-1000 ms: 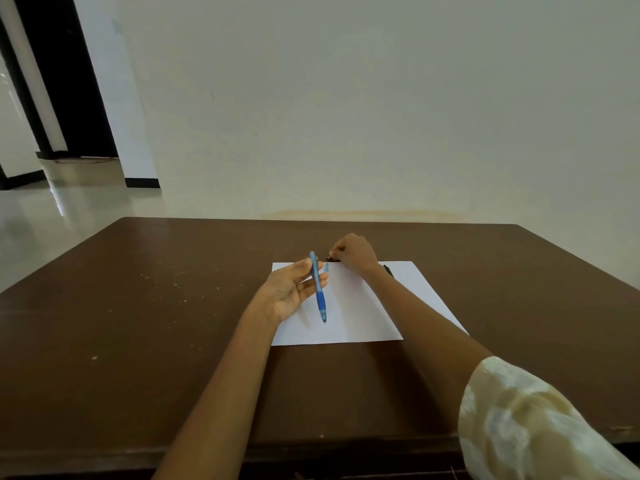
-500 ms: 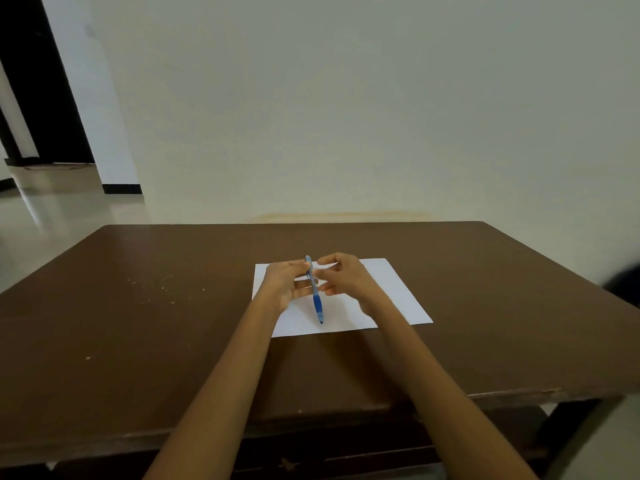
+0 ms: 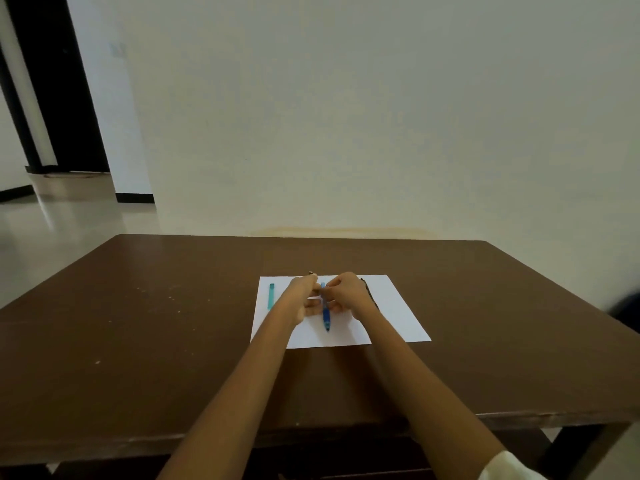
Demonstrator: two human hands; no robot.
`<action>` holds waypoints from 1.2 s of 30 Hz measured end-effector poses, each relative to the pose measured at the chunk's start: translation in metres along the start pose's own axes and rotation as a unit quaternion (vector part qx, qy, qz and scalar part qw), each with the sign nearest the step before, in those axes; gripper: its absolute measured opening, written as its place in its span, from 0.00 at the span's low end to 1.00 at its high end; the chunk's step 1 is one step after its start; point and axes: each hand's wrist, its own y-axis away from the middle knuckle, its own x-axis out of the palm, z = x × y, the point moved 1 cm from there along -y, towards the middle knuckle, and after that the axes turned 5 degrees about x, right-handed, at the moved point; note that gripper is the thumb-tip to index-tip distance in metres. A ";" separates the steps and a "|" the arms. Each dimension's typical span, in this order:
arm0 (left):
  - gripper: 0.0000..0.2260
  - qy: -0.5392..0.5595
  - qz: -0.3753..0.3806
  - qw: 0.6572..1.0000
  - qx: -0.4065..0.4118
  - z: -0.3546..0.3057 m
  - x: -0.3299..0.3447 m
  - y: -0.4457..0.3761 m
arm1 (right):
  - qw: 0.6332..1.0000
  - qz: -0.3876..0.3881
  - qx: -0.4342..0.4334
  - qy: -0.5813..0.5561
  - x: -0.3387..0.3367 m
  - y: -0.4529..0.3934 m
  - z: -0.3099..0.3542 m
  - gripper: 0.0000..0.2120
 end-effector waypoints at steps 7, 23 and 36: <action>0.20 -0.029 0.034 0.999 -0.004 -0.003 -0.011 0.000 | 0.999 -0.024 0.010 0.019 0.003 -0.004 -0.004 0.11; 0.22 -0.520 -0.171 0.827 0.129 0.011 -0.071 -0.027 | 0.990 -0.031 -0.134 -0.015 0.034 0.004 0.034 0.05; 0.05 -0.278 -0.203 0.922 0.179 0.004 -0.092 -0.040 | 0.990 -0.063 -0.090 -0.084 0.051 0.002 0.058 0.08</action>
